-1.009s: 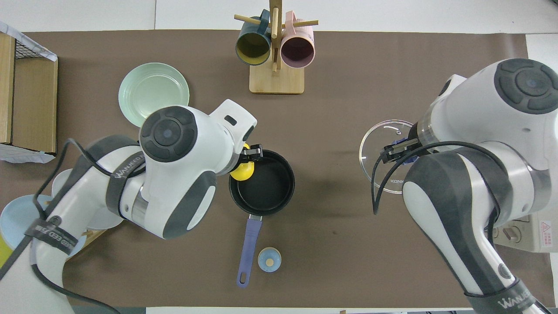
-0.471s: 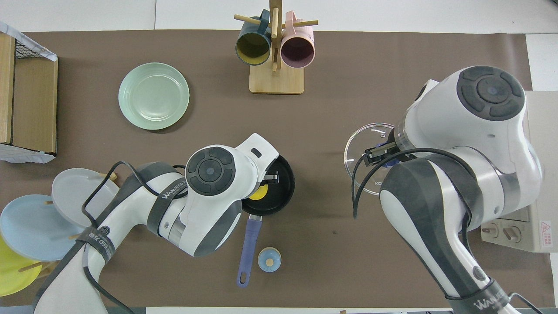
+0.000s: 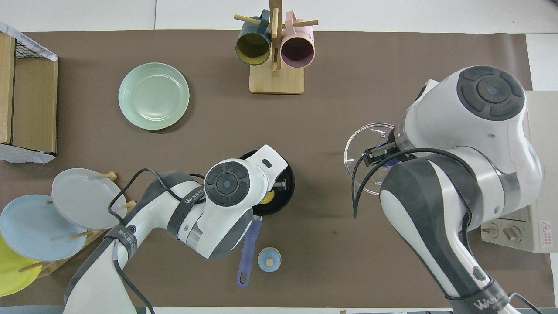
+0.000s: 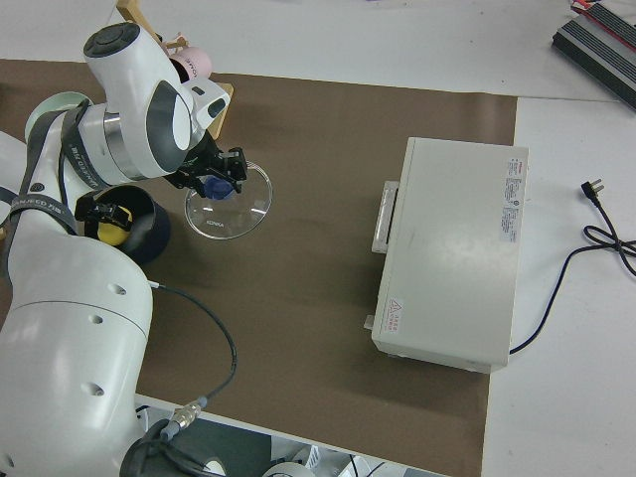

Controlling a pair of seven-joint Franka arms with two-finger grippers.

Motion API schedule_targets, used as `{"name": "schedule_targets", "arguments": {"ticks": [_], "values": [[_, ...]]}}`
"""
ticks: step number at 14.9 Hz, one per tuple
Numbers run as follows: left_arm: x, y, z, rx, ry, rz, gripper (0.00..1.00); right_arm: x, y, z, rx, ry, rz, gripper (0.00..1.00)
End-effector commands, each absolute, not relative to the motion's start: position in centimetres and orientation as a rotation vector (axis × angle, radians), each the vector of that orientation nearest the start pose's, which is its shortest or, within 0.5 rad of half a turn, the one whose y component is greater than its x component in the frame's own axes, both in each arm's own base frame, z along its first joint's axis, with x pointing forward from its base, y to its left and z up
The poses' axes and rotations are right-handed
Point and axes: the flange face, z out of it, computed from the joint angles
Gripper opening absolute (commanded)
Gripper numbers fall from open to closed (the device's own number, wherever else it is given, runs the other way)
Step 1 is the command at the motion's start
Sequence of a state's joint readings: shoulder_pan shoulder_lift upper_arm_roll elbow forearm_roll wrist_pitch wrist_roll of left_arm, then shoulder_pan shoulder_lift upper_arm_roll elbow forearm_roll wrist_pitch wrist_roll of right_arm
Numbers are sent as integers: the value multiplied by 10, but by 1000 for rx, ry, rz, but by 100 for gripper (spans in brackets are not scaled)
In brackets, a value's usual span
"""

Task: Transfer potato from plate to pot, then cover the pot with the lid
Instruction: 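Release the potato into the saucepan and lift the left gripper away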

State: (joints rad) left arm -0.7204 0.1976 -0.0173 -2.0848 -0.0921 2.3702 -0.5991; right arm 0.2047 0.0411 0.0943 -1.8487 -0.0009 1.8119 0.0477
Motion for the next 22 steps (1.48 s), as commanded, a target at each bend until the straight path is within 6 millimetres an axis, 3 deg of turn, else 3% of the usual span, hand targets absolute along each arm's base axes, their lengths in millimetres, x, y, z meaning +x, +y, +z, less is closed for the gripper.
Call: {"name": "schedule_targets", "arguments": {"ticks": [1, 4, 5, 6, 7, 11, 14, 17, 18, 20, 22], "values": [[432, -394, 332, -3251, 153, -62, 0, 540, 169, 494, -3105, -363, 99, 0], [432, -394, 331, -3244, 209, -60, 0, 540, 169, 493, -3105, -363, 101, 0], [432, -394, 331, -3242, 210, -56, 32, 540, 169, 493, -3106, -364, 101, 0], [431, -393, 330, -3239, 209, -48, 81, 540, 169, 493, -3106, -364, 101, 0], [431, -393, 330, -3237, 207, -43, 100, 540, 169, 493, -3107, -362, 101, 0], [435, -387, 342, -3223, 202, -7, 100, 540, 169, 494, -3105, -361, 99, 0], [455, -374, 375, -3214, 197, 26, 100, 537, 185, 495, -3106, -344, 74, 0], [483, -335, 444, -3222, 171, 31, 100, 533, 197, 496, -3108, -329, 65, 0], [499, -311, 471, -3230, 123, 19, 100, 532, 206, 497, -3104, -306, 39, 0], [521, -265, 520, -3243, 54, -15, 100, 525, 239, 494, -3106, -252, 34, 0], [537, -205, 559, -3253, -24, -69, 100, 518, 279, 495, -3100, -192, 1, 0]]}}
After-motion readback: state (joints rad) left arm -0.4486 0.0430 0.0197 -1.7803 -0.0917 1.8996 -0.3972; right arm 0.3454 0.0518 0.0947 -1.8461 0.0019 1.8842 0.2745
